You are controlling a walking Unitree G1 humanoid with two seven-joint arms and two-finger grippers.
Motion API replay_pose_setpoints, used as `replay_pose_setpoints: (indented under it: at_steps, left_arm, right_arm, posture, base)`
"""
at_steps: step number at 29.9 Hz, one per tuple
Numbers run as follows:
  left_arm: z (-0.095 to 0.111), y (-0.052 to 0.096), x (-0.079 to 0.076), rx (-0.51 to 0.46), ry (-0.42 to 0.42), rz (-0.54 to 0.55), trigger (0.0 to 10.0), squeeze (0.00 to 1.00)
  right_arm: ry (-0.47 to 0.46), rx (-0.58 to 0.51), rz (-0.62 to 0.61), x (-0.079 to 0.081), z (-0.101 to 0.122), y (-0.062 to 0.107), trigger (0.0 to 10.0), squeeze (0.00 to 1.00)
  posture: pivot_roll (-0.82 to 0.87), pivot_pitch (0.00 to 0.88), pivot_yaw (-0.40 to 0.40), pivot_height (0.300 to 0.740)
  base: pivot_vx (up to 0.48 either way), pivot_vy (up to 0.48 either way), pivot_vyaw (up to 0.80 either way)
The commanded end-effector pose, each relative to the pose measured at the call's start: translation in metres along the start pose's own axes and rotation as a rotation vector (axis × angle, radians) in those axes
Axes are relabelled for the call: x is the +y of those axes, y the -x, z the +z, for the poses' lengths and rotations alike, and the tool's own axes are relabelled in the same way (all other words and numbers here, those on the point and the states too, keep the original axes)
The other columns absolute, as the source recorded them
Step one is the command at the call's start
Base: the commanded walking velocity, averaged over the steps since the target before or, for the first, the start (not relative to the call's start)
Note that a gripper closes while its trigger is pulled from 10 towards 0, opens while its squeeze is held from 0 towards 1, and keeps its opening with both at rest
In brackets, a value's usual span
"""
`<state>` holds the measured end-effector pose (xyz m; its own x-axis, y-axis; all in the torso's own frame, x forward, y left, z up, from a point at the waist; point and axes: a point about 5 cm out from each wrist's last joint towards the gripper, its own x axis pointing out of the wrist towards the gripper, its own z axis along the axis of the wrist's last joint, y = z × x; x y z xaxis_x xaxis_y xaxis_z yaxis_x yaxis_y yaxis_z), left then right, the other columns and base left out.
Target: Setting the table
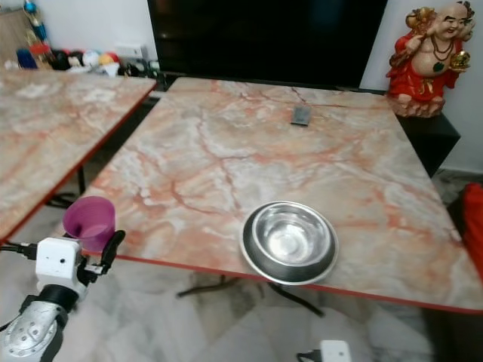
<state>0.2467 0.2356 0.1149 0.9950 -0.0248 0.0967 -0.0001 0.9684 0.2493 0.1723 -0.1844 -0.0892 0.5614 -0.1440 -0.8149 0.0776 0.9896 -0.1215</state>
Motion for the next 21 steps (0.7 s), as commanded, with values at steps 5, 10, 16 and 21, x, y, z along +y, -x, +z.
replay_pose_setpoints:
  at_steps: [5, 10, 16, 21]
  left_arm:
    - [0.0060, -0.0031, -0.0031, -0.021, -0.005, -0.013, 10.0, 0.00]
    - [0.0053, -0.0022, -0.0034, -0.017, 0.001, -0.013, 10.0, 0.00]
    - [0.0051, 0.0001, -0.0030, -0.013, 0.009, -0.006, 10.0, 0.00]
    - [0.0034, 0.0001, -0.0057, 0.001, 0.026, -0.017, 10.0, 0.00]
  right_arm:
    - [0.004, 0.005, -0.017, -0.0077, -0.0010, -0.0001, 10.0, 0.00]
    - [0.006, 0.006, -0.016, -0.0078, -0.0014, 0.0000, 10.0, 0.00]
    - [0.011, 0.009, -0.014, -0.0076, -0.0025, 0.0002, 10.0, 0.00]
    - [0.009, 0.009, -0.013, -0.0072, -0.0029, 0.0003, 10.0, 0.00]
  posture:
    - [0.04, 0.076, -0.007, 0.740]
    - [0.04, 0.082, -0.010, 0.740]
    - [0.04, 0.091, -0.010, 0.740]
    - [0.03, 0.097, -0.007, 0.740]
  base:
    - [0.000, -0.256, 0.00]
    - [0.000, 0.000, 0.00]
    - [0.000, 0.000, 0.00]
    - [0.000, 0.000, 0.00]
